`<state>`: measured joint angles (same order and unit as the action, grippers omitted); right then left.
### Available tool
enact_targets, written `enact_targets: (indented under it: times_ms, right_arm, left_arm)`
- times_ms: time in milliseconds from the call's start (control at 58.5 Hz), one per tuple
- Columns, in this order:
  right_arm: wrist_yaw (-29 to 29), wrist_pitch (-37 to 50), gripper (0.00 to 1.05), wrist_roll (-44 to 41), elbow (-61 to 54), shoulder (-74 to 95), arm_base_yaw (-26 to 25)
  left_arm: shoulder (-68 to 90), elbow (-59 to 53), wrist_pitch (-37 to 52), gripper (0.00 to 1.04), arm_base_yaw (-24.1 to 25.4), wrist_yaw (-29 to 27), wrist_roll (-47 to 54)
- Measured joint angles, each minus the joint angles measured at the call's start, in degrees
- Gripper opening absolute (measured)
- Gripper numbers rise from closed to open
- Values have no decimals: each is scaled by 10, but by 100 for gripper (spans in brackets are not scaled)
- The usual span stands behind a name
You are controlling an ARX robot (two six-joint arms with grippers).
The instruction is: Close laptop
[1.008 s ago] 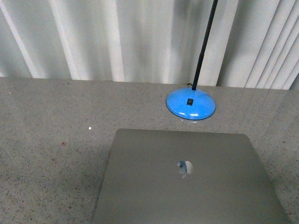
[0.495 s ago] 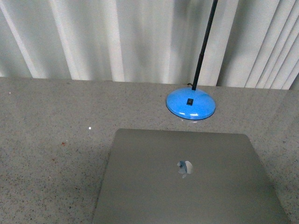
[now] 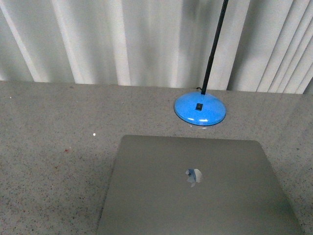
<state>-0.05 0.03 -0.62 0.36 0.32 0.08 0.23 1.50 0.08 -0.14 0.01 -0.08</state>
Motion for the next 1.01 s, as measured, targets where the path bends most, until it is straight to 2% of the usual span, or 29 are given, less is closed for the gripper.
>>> enact_targets:
  times_ms: [154,205,478,530,632,683,1008]
  right_arm:
    - [0,0,3,0,0,0,0]
    - [0,0,11,0,0,0,0]
    - [0,0,58,0,0,0,0]
    - [0,0,69,0,0,0,0]
    - [0,0,97,0,0,0,0]
    - [0,0,99,0,0,0,0]
    - [0,0,97,0,0,0,0]
  left_arm:
    - [0,0,0,4,0,0,0]
    - [0,0,0,5,0,0,-1]
    - [0,0,0,53,0,0,0]
    - [0,0,0,64,0,0,0]
    - [0,0,0,90,0,0,0]
    - [0,0,0,99,0,0,0]
    - [0,0,0,98,0,0,0]
